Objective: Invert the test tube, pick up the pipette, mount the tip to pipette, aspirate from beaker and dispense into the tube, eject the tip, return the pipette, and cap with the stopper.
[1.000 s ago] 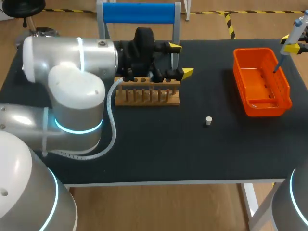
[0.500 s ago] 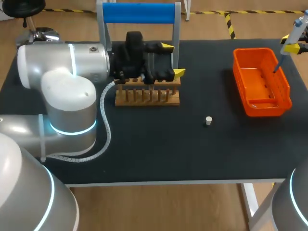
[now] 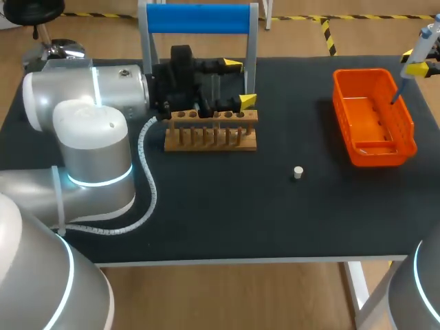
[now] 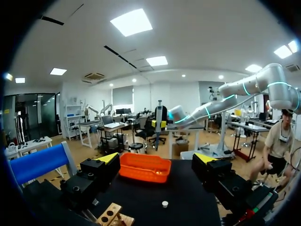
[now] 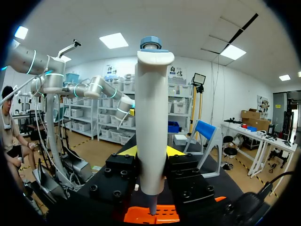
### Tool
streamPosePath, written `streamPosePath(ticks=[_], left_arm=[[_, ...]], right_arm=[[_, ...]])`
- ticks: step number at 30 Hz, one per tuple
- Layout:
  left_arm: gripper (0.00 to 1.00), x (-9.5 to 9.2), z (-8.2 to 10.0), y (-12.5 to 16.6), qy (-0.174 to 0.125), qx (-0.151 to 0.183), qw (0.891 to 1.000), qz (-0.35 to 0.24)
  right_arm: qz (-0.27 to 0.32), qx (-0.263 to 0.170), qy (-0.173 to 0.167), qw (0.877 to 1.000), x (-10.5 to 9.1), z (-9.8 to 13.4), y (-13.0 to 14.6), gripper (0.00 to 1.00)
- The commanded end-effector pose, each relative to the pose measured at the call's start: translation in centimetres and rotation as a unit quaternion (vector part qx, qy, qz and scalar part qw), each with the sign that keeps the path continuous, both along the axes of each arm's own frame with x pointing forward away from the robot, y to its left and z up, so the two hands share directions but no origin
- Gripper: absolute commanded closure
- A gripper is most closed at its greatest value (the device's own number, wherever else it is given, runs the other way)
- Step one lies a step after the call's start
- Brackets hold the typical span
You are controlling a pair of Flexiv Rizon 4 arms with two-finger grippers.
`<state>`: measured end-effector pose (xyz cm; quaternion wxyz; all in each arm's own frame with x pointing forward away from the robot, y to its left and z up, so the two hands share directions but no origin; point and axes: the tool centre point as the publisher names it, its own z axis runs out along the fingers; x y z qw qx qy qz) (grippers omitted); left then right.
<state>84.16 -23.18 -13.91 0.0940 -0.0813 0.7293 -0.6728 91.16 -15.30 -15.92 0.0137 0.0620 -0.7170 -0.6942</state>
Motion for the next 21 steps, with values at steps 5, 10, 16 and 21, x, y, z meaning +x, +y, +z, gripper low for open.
streamPosePath(ticks=[5, 10, 16, 21], left_arm=[[0.0, -0.09, -0.34, -0.09, -0.007, -0.024, 1.0, 0.002], [0.0, -0.06, -0.38, -0.06, -0.006, -0.021, 1.0, 0.002], [0.0, -0.02, -0.48, 0.06, 0.009, -0.012, 1.0, -0.003], [0.0, -0.02, -0.57, -0.05, 0.011, -0.012, 1.0, -0.008]], right_arm=[[0.001, -0.002, 0.0, 1.0, 0.04, 0.08, -0.06, 1.0], [0.001, -0.002, 0.0, 1.0, 0.04, 0.08, -0.06, 1.0], [0.001, -0.002, 0.0, 1.0, 0.04, 0.08, -0.06, 1.0], [0.001, -0.002, 0.0, 1.0, 0.04, 0.08, -0.06, 1.0]])
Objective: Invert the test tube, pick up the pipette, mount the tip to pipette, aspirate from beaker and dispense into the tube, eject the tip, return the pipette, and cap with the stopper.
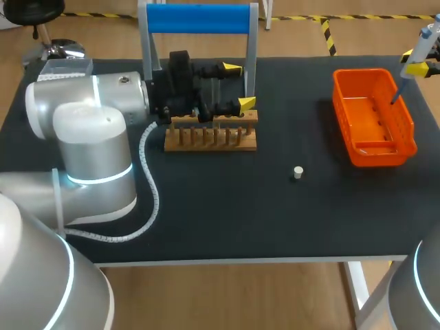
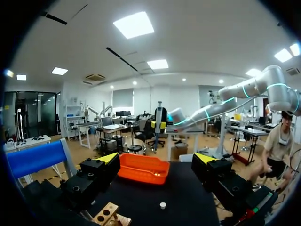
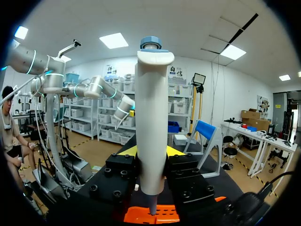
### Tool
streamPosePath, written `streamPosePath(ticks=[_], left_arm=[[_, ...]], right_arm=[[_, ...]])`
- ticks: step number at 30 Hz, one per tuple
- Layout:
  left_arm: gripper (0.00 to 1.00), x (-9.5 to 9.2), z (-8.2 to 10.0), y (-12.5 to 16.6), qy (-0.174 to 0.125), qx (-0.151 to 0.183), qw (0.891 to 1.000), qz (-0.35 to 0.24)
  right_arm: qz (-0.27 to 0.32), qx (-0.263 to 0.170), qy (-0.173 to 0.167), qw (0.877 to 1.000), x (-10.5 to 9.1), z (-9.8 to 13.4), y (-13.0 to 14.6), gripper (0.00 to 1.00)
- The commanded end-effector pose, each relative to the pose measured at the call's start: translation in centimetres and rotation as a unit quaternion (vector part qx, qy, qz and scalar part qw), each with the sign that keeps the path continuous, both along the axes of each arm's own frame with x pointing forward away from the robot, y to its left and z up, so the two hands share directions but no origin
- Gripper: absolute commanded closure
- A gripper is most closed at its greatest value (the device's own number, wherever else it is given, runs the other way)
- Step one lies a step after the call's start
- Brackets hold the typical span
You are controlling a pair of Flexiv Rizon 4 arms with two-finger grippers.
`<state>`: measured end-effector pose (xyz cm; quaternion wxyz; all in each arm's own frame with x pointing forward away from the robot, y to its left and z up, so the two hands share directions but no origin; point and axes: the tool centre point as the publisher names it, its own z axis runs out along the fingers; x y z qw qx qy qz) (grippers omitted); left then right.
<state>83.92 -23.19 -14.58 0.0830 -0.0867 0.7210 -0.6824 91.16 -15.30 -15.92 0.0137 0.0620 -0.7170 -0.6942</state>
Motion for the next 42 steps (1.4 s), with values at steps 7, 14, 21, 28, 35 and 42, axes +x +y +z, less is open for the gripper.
streamPosePath(ticks=[7, 14, 21, 28, 35, 42], left_arm=[[0.0, 0.2, 0.2, -0.1, 0.008, 0.014, 1.0, -0.006], [0.0, 0.2, 0.2, -0.1, 0.008, 0.014, 1.0, -0.006], [0.0, 0.2, 0.2, -0.1, 0.008, 0.014, 1.0, -0.006], [0.0, 0.2, 0.2, -0.1, 0.008, 0.014, 1.0, -0.006], [0.0, 0.2, 0.2, -0.1, 0.008, 0.014, 1.0, -0.006], [0.0, 0.2, 0.2, -0.1, 0.008, 0.014, 1.0, -0.006]], right_arm=[[0.001, -0.002, 0.0, 1.0, 0.0, 0.1, -0.1, 1.0], [0.001, -0.002, 0.0, 1.0, 0.0, 0.1, -0.1, 1.0], [0.001, -0.002, 0.0, 1.0, 0.0, 0.1, -0.1, 1.0], [0.001, -0.002, 0.0, 1.0, 0.0, 0.1, -0.1, 1.0], [-0.001, -0.021, -0.016, 1.0, -2.6, 0.7, 3.6, 1.0], [0.007, -0.038, -0.011, 0.999, -5.8, 0.1, 7.9, 1.0]])
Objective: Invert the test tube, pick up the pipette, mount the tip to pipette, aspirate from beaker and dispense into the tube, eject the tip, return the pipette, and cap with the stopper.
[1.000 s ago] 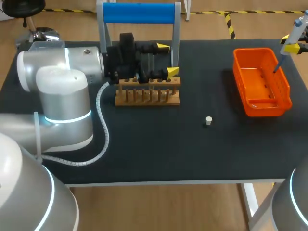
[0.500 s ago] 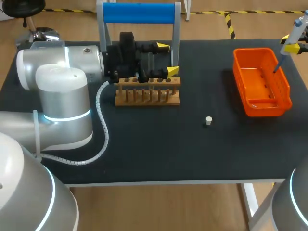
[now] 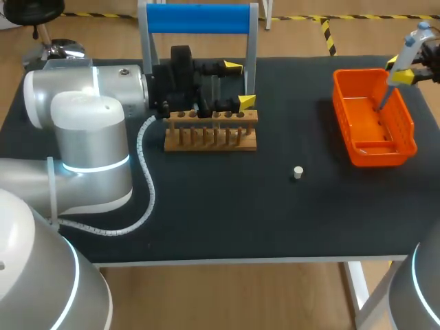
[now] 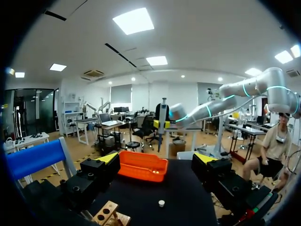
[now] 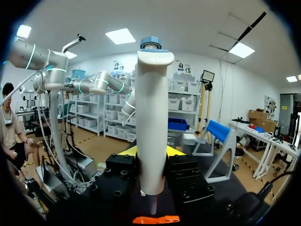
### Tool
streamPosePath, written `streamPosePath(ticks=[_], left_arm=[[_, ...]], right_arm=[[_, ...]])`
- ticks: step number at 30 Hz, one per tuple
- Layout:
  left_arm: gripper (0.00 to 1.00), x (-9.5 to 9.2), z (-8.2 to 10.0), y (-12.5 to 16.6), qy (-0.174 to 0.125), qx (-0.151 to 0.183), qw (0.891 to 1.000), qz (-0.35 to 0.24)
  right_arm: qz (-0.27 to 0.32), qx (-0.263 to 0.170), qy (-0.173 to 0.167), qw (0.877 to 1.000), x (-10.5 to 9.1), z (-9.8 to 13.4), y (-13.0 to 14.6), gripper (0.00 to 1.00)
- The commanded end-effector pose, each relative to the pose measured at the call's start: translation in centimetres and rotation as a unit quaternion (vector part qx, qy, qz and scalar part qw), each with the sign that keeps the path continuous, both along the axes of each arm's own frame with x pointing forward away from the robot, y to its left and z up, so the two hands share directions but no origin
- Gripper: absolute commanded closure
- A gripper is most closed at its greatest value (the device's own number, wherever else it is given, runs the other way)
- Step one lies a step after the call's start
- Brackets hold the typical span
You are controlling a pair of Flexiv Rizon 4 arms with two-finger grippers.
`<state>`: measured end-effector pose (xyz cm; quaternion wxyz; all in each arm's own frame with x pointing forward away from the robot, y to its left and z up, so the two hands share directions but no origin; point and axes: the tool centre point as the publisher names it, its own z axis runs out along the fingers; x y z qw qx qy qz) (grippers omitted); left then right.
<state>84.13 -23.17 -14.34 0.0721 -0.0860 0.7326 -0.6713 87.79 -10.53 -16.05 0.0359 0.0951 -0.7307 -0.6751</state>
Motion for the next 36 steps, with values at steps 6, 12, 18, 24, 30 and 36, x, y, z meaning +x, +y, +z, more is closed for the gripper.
streamPosePath(ticks=[6, 12, 18, 24, 30, 36], left_arm=[[0.0, 0.0, -0.1, -0.1, -0.001, -0.001, 1.0, 0.002], [0.0, 0.0, -0.1, -0.1, -0.001, -0.001, 1.0, 0.002], [0.0, 0.0, -0.1, -0.1, -0.001, -0.001, 1.0, 0.002], [0.0, 0.0, -0.1, -0.1, -0.001, -0.001, 1.0, 0.002], [0.0, 0.0, -0.1, -0.1, -0.001, -0.001, 1.0, 0.002], [0.0, 0.0, -0.1, -0.1, -0.001, -0.001, 1.0, 0.002]], right_arm=[[-0.031, -0.015, -0.004, 0.999, -3.4, -0.5, 6.6, 1.0], [-0.023, -0.018, -0.012, 1.0, -3.4, -1.1, 10.0, 1.0], [-0.019, -0.012, -0.008, 1.0, -3.7, -1.5, 13.3, 1.0], [-0.013, -0.006, 0.0, 1.0, -4.2, -1.8, 16.6, 1.0], [-0.007, -0.007, 0.005, 1.0, -4.3, -2.2, 19.3, 1.0], [0.001, -0.009, 0.008, 1.0, -4.5, -2.9, 22.2, 1.0]])
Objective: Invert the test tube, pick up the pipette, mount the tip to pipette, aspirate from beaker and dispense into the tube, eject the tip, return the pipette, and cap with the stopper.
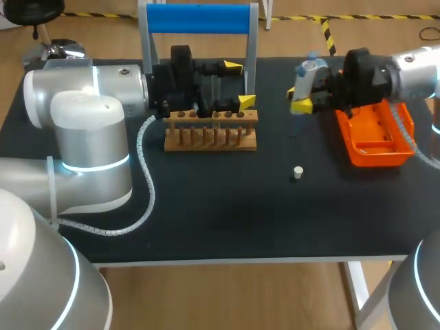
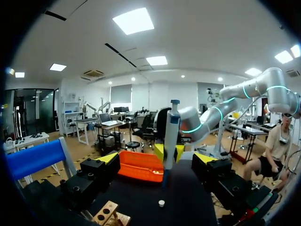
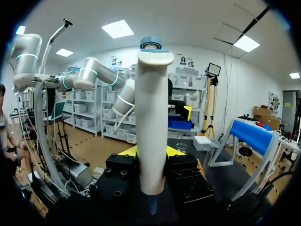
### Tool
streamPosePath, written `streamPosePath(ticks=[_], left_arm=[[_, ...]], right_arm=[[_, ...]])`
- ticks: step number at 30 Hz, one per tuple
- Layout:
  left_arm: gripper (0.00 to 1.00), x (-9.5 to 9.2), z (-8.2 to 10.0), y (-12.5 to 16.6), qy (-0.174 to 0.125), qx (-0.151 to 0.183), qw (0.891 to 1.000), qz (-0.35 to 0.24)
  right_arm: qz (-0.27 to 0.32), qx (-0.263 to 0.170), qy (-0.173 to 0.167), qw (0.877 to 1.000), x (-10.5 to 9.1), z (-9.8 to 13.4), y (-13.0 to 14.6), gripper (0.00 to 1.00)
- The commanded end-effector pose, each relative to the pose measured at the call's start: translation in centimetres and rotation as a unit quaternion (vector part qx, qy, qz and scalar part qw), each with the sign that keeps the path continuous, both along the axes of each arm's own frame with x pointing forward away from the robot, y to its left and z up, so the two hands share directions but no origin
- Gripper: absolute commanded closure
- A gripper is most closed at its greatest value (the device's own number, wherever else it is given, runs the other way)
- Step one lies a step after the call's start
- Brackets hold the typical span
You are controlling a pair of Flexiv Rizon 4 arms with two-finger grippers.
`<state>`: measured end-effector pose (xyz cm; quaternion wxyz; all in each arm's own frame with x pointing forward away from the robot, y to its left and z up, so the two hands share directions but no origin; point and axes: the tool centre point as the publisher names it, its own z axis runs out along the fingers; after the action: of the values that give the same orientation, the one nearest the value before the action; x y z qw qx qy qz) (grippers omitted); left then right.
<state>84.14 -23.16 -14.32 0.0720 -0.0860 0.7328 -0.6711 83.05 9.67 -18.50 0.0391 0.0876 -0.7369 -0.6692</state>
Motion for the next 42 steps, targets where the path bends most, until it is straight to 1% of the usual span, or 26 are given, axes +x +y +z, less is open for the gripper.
streamPosePath(ticks=[1, 6, 15, 28, 38, 40, 41, 42], left_arm=[[0.0, -0.1, -0.1, -0.1, -0.001, -0.001, 1.0, 0.002], [0.0, -0.1, -0.1, -0.1, -0.001, -0.001, 1.0, 0.002], [0.0, -0.1, -0.1, -0.1, -0.001, -0.001, 1.0, 0.002], [0.0, -0.1, -0.1, -0.1, -0.001, -0.001, 1.0, 0.002], [0.0, -0.1, -0.1, -0.1, -0.001, -0.001, 1.0, 0.002], [0.13, -0.1, -0.1, -0.1, -0.001, -0.001, 1.0, 0.002], [0.25, -0.1, -0.1, -0.1, -0.001, -0.001, 1.0, 0.002], [0.52, -0.1, -0.1, -0.1, -0.001, -0.001, 1.0, 0.002]], right_arm=[[0.006, 0.001, 0.002, 1.0, 0.2, -0.5, 2.5, 1.0], [0.012, 0.003, 0.008, 1.0, -0.1, -0.7, 4.8, 1.0], [0.009, 0.002, 0.009, 1.0, 0.2, -0.9, 7.3, 1.0], [-0.002, -0.001, 0.008, 1.0, 0.8, -1.0, 9.7, 1.0], [-0.01, 0.003, 0.006, 1.0, 1.0, -0.6, 10.5, 1.0], [-0.01, 0.004, 0.006, 1.0, 1.0, -0.6, 10.6, 1.0], [-0.01, 0.004, 0.005, 1.0, 1.0, -0.5, 10.7, 1.0], [-0.011, 0.005, 0.005, 1.0, 0.9, -0.5, 10.7, 1.0]])
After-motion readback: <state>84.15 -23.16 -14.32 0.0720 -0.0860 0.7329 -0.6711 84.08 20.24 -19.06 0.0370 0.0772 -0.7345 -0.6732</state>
